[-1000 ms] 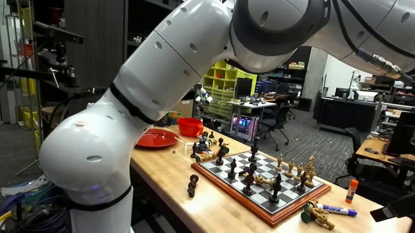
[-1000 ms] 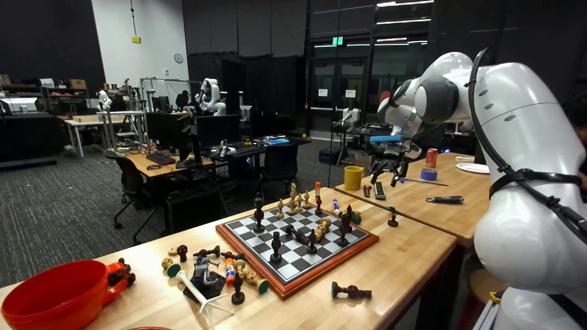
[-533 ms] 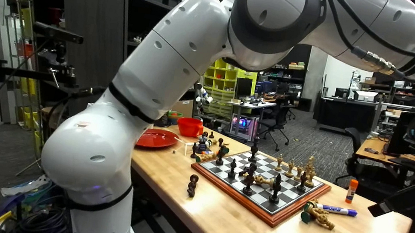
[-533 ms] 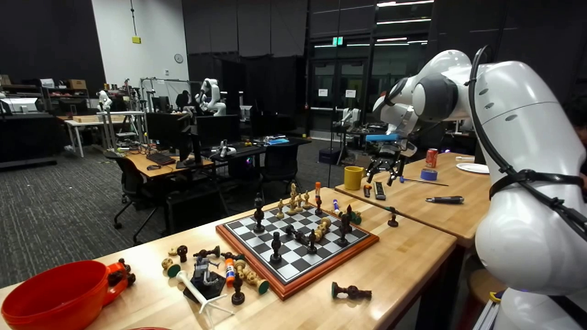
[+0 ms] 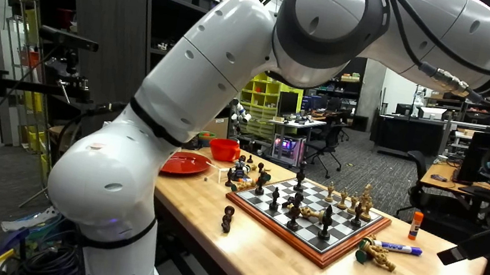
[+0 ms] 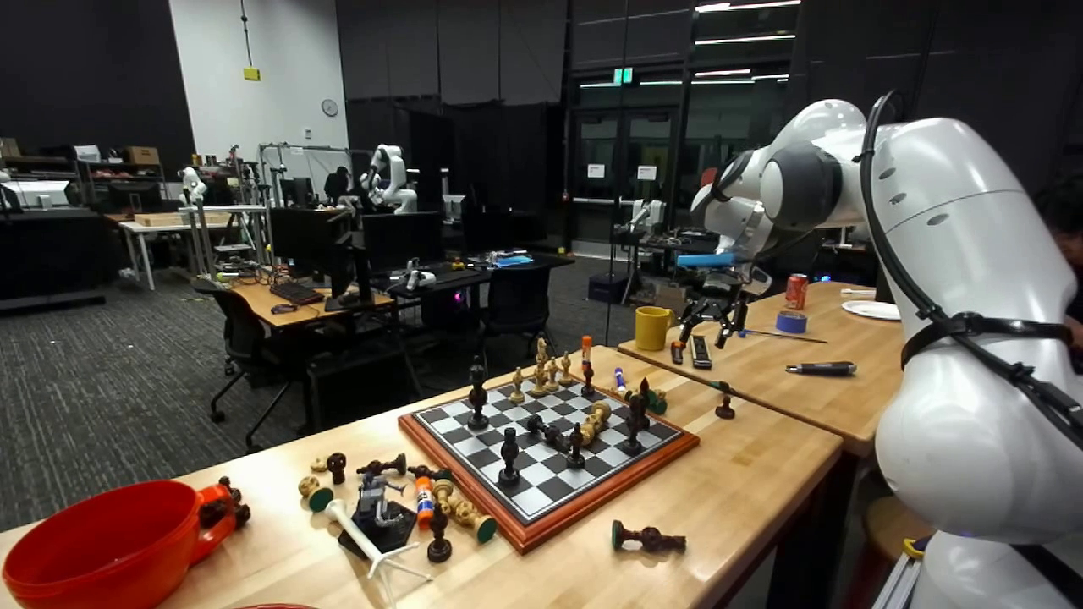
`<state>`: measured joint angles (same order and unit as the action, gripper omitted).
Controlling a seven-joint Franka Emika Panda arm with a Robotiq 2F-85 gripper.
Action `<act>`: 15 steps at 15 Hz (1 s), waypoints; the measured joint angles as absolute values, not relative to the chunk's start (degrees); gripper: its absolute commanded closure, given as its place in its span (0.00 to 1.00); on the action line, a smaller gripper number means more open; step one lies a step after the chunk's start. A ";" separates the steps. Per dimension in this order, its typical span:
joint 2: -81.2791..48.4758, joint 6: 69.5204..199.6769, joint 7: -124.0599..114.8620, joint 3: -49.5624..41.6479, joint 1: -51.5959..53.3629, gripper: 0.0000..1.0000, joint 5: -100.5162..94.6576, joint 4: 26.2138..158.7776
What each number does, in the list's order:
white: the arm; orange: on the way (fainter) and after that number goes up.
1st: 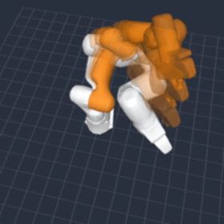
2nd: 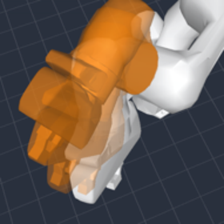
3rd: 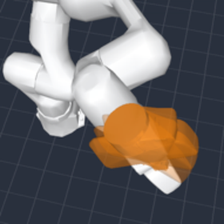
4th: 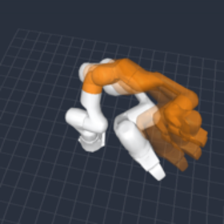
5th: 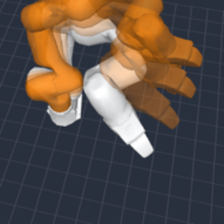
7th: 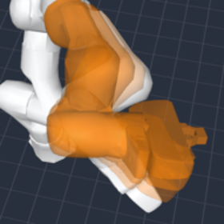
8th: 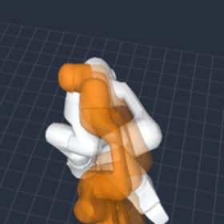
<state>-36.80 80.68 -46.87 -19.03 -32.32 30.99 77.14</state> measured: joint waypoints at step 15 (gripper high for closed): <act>-42.30 78.23 -45.93 -18.14 -39.65 0.00 31.85 75.66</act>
<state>-42.30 78.23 -45.93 -18.14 -39.65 31.85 75.66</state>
